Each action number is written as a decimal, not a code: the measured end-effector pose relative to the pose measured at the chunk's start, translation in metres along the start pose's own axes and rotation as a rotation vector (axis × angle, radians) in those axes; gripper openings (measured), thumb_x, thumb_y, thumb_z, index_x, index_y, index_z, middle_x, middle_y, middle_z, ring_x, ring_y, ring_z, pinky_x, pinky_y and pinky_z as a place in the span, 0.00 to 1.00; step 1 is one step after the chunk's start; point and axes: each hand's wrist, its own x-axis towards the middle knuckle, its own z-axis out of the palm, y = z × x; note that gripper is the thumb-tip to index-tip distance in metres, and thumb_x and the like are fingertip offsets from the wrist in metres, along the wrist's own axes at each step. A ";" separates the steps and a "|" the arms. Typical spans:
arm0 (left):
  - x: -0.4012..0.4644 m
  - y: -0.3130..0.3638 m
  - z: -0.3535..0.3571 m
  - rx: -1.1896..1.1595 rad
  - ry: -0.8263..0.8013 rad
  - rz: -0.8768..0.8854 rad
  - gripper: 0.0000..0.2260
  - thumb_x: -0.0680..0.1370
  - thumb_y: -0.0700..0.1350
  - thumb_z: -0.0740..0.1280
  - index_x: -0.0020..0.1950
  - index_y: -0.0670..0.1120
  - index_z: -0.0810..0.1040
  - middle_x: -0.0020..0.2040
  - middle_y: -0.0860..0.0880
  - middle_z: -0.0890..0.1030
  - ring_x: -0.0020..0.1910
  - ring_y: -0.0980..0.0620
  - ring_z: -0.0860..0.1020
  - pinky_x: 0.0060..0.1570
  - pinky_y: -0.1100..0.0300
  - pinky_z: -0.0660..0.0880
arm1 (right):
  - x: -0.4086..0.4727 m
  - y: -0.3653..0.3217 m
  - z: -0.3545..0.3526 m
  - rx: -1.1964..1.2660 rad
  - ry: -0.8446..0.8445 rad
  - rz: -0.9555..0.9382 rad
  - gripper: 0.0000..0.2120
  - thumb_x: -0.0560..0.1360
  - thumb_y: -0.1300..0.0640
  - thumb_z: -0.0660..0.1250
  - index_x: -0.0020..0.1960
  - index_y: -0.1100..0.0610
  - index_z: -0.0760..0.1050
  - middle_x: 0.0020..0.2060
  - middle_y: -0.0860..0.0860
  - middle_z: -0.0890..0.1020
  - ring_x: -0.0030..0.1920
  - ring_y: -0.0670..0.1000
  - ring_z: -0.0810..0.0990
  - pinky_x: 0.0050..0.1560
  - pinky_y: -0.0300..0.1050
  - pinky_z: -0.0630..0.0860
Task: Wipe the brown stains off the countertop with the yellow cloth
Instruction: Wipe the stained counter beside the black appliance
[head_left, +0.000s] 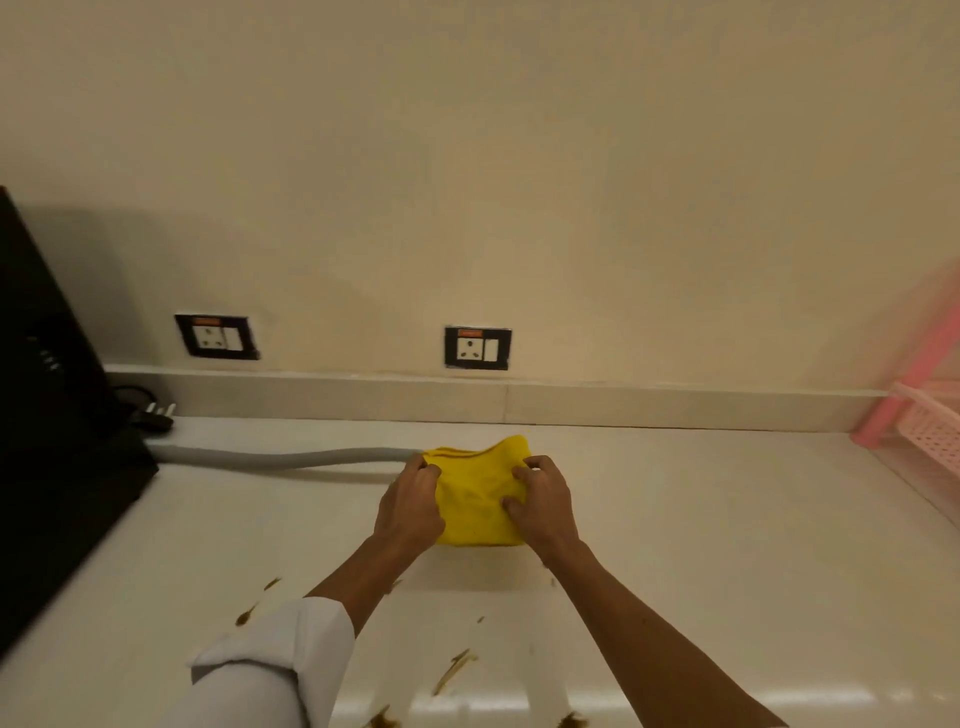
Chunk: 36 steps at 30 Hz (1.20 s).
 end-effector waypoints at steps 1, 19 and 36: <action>-0.008 -0.011 -0.007 -0.015 0.003 -0.008 0.21 0.74 0.40 0.67 0.66 0.40 0.69 0.67 0.42 0.69 0.61 0.43 0.74 0.54 0.56 0.73 | -0.006 -0.011 0.008 0.004 -0.012 -0.004 0.22 0.74 0.58 0.69 0.66 0.61 0.73 0.67 0.59 0.71 0.65 0.58 0.72 0.63 0.47 0.70; -0.102 -0.173 -0.069 0.060 -0.042 -0.112 0.24 0.71 0.37 0.70 0.65 0.40 0.69 0.66 0.42 0.69 0.59 0.43 0.75 0.55 0.54 0.75 | -0.081 -0.138 0.122 0.043 -0.063 -0.022 0.23 0.74 0.55 0.71 0.67 0.61 0.74 0.67 0.58 0.72 0.64 0.58 0.73 0.64 0.48 0.71; -0.160 -0.273 -0.085 0.160 -0.056 -0.257 0.35 0.76 0.60 0.62 0.76 0.43 0.55 0.78 0.43 0.57 0.77 0.44 0.54 0.73 0.47 0.60 | -0.080 -0.186 0.185 -0.229 -0.172 -0.288 0.31 0.78 0.41 0.61 0.76 0.55 0.61 0.79 0.57 0.57 0.79 0.59 0.52 0.76 0.62 0.53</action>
